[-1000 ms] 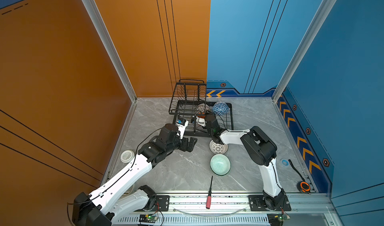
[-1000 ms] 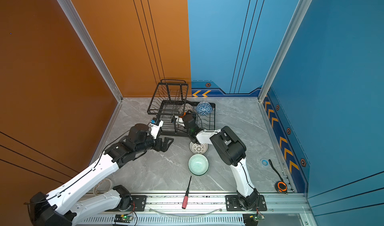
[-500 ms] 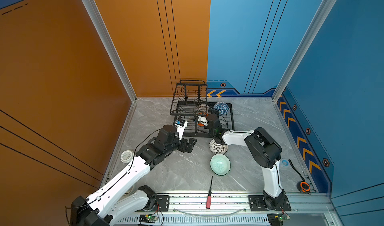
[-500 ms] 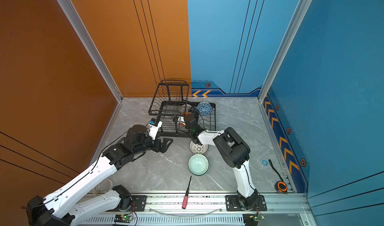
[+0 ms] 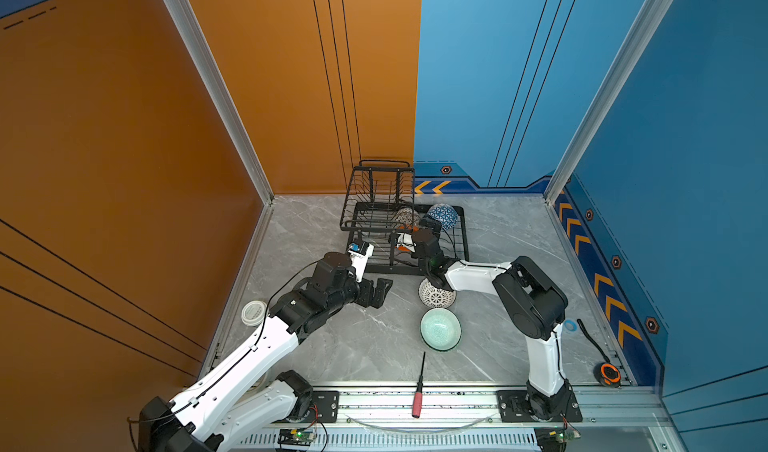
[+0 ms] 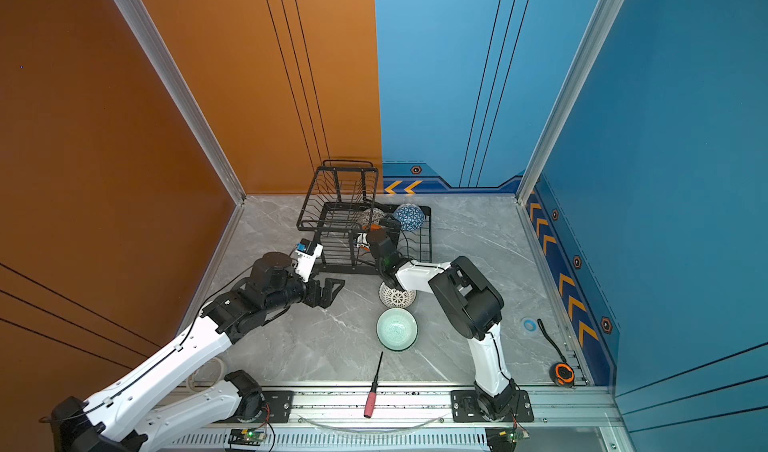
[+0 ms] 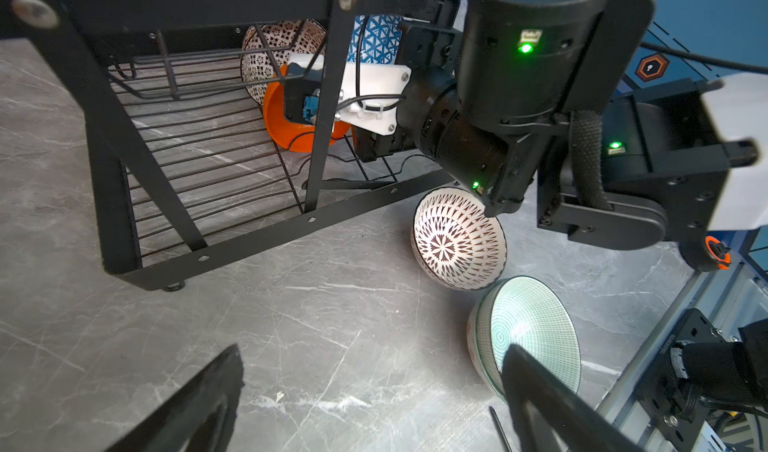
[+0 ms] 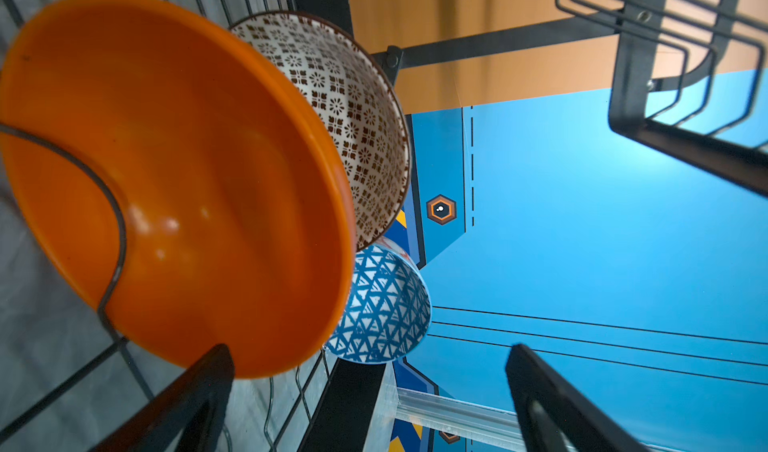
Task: Load the bowls into the dish rack
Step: 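Open the right gripper and withdraw it from the orange bowl, then move the left gripper toward the white-and-maroon bowl while the right arm draws back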
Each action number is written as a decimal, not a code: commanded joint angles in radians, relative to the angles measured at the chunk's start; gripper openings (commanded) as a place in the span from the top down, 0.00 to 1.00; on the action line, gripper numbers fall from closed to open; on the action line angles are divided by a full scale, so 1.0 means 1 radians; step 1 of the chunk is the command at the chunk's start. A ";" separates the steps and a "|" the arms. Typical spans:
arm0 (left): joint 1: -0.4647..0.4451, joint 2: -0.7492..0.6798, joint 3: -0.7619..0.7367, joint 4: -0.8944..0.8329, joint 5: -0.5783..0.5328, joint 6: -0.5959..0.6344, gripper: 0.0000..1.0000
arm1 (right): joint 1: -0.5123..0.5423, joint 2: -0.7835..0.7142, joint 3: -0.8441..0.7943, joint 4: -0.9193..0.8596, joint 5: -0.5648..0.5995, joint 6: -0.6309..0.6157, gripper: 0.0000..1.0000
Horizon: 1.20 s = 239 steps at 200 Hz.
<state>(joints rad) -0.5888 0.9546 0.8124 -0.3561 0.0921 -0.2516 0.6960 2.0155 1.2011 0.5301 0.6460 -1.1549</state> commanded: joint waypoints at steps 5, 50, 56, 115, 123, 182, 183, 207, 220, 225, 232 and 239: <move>0.011 0.002 0.000 0.007 0.045 -0.005 0.02 | -0.010 -0.080 -0.052 -0.009 0.079 0.011 0.00; 0.023 0.023 0.013 0.000 0.052 -0.012 0.02 | -0.005 -0.142 -0.125 -0.007 0.110 0.033 0.00; 0.025 0.025 0.013 0.000 0.051 -0.011 0.02 | -0.004 -0.151 -0.133 -0.010 0.116 0.037 0.00; 0.050 0.034 0.007 -0.003 0.028 -0.017 0.02 | 0.033 -0.319 -0.262 -0.140 0.150 0.197 0.00; 0.050 0.037 0.009 -0.005 0.031 -0.019 0.02 | 0.035 -0.342 -0.281 -0.159 0.150 0.231 0.00; 0.026 0.107 0.038 -0.034 0.050 -0.075 0.02 | 0.013 -0.590 -0.343 -0.518 -0.041 0.667 0.00; 0.024 0.108 0.038 -0.034 0.048 -0.076 0.02 | 0.013 -0.590 -0.343 -0.518 -0.041 0.667 0.00; -0.026 0.119 0.042 -0.038 -0.036 -0.088 0.02 | -0.065 -0.669 -0.320 -0.647 -0.227 0.818 0.00; -0.048 0.127 0.044 -0.041 -0.074 -0.108 0.02 | -0.095 -0.690 -0.304 -0.696 -0.316 0.858 0.00; -0.057 0.132 0.047 -0.043 -0.086 -0.118 0.02 | -0.102 -0.693 -0.294 -0.713 -0.340 0.872 0.00; -0.073 0.139 0.048 -0.047 -0.106 -0.133 0.02 | -0.114 -0.697 -0.277 -0.736 -0.369 0.893 0.00; -0.084 0.148 0.051 -0.049 -0.129 -0.147 0.02 | -0.131 -0.696 -0.251 -0.770 -0.417 0.924 0.00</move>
<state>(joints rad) -0.6338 1.0798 0.8276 -0.3729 0.0643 -0.3389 0.6003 1.3365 0.8780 -0.0593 0.4469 -0.4137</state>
